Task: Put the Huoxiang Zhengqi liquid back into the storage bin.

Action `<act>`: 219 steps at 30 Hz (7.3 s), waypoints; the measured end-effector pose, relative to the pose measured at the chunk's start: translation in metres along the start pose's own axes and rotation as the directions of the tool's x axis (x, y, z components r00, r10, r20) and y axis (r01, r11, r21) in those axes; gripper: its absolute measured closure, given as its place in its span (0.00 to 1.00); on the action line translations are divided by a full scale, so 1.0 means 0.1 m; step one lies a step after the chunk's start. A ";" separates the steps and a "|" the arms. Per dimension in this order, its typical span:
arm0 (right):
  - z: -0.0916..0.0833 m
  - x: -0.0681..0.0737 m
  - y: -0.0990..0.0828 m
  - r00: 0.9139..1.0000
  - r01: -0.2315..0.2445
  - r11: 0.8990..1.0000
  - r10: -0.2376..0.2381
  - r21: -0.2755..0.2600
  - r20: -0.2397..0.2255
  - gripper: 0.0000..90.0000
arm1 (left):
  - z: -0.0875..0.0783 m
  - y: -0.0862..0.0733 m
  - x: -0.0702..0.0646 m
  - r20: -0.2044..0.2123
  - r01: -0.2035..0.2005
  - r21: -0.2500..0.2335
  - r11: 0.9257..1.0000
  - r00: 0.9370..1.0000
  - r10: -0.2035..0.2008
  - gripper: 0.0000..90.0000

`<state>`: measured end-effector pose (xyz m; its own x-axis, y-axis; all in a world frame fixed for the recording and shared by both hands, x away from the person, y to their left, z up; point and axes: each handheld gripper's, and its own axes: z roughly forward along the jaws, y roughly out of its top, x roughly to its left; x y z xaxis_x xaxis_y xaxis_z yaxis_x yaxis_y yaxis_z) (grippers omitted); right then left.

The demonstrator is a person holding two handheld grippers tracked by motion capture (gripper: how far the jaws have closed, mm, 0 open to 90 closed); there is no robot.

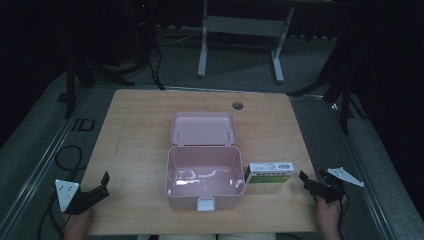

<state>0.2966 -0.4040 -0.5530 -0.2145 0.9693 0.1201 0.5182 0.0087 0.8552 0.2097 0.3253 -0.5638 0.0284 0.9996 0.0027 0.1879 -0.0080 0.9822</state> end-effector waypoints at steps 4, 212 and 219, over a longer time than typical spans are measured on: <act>0.02 -0.02 0.02 0.999 0.001 1.000 0.000 0.022 -0.046 0.12 | 0.00 0.00 0.00 -0.002 0.005 0.007 1.000 1.000 -0.005 0.00; -0.06 1.98 2.03 0.249 0.941 -0.071 -0.514 0.330 -0.821 0.69 | 0.02 0.01 0.05 0.059 0.029 0.019 0.999 0.998 -0.030 0.00; -0.20 2.07 2.21 0.279 0.934 -0.058 -0.497 0.352 -0.822 0.69 | 0.02 0.01 0.05 0.063 0.029 0.018 0.999 0.998 -0.030 0.00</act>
<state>0.3500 -0.2067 -0.3288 -0.9977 0.0642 0.0232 0.0611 0.9914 -0.1153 0.2117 0.3307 -0.5632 0.0841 0.9957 -0.0389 0.2066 0.0207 0.9782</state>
